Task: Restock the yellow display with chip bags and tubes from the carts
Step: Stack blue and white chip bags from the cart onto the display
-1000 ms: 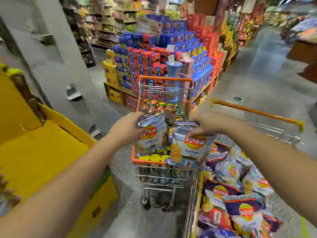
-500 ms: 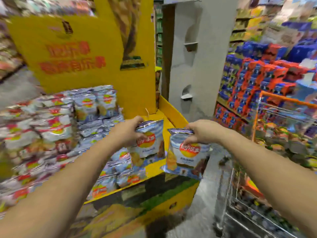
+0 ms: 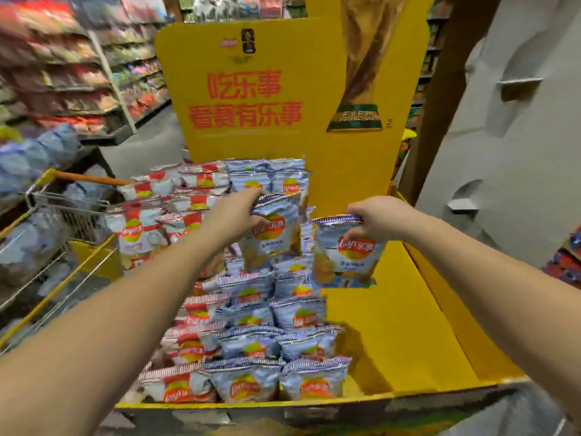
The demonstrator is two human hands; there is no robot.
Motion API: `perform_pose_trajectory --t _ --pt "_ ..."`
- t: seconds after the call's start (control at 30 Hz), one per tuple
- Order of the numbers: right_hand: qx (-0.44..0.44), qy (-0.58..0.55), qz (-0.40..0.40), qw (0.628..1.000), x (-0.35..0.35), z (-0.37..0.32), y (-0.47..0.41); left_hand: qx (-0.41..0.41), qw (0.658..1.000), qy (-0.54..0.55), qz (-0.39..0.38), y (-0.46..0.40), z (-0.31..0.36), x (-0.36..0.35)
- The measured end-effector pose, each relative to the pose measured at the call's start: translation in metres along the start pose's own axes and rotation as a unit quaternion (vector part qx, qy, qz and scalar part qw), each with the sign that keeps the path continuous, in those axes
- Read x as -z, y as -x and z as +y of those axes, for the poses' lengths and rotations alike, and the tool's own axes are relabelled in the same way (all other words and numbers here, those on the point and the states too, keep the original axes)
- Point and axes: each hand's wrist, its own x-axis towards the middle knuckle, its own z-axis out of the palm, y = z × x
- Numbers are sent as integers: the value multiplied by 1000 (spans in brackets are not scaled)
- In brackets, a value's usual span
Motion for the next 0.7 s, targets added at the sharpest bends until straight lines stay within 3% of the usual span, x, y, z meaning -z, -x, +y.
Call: perform_pose_trajectory --t 0.33,0.7 --pt "7 -44 -6 999 -39 59 -184 44 994 -88 -45 -156 -54 -24" --pt "109 -66 0 992 -103 51 -293 46 985 -117 -114 -221 -124 -79"
